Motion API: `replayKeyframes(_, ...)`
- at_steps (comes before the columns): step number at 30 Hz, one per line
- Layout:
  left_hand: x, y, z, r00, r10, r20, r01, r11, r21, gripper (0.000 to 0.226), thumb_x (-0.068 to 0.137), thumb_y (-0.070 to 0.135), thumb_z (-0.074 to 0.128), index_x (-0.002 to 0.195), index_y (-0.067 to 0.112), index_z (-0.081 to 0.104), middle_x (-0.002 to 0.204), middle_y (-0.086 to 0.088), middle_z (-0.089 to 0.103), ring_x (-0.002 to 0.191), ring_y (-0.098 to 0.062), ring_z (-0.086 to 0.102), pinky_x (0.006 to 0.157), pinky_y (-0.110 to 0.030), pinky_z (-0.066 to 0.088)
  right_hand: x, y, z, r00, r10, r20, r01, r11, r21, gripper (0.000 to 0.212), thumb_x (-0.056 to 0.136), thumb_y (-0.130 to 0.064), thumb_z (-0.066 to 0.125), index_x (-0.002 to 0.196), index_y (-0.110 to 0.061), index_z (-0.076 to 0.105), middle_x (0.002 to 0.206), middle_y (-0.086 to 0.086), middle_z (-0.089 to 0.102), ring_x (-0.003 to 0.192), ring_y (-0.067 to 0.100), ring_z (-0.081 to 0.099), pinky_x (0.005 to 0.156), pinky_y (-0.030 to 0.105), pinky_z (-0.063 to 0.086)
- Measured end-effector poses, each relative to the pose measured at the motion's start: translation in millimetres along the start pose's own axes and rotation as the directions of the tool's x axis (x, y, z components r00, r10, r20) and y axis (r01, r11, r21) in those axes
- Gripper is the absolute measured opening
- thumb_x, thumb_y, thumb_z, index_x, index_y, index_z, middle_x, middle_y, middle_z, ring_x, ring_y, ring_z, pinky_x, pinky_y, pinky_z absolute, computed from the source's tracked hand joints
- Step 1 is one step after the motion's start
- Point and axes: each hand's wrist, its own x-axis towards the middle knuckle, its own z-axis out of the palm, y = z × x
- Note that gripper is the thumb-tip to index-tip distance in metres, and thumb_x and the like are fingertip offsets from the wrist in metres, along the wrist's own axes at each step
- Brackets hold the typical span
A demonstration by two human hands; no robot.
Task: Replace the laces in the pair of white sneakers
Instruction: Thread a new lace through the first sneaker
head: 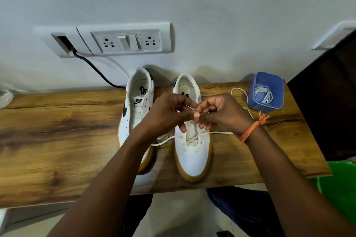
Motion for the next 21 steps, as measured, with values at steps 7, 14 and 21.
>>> replayKeyframes(7,1.4,-3.2,-1.3,0.993,-0.096,0.065,0.111,0.941,-0.319,0.022,0.081,-0.004,0.073,0.103,-0.004,0.070,0.083,-0.021,0.074,0.068,-0.021,0.073,0.062,-0.024,0.060,-1.9,-2.6,-9.0,0.998,0.058,0.002,-0.058,0.987,0.147,0.023,0.076,0.003,0.077,0.096,0.009,0.066,0.078,0.024,0.070,0.064,0.023,0.071,0.058,0.028,0.059)
replayKeyframes(14,4.6,-10.7,6.8,0.999,-0.048,-0.025,0.046,0.996,-0.078,0.009,0.084,0.014,0.077,0.089,0.007,0.078,0.067,-0.010,0.072,0.058,-0.014,0.067,0.056,-0.021,0.053,-0.8,-2.2,-5.8,0.996,0.088,0.000,-0.088,0.986,0.143,0.018,0.082,0.002,0.072,0.099,0.005,0.067,0.086,0.023,0.073,0.071,0.025,0.073,0.064,0.032,0.061)
replayKeyframes(21,7.3,-19.2,18.3,0.975,0.132,-0.181,-0.069,0.946,0.317,0.009,0.084,0.015,0.072,0.078,0.013,0.078,0.072,0.001,0.073,0.064,-0.005,0.062,0.063,-0.022,0.050,2.2,5.7,-17.3,0.978,0.182,-0.103,-0.172,0.980,0.096,0.016,0.082,-0.003,0.074,0.096,0.000,0.067,0.083,0.017,0.074,0.071,0.027,0.071,0.060,0.032,0.058)
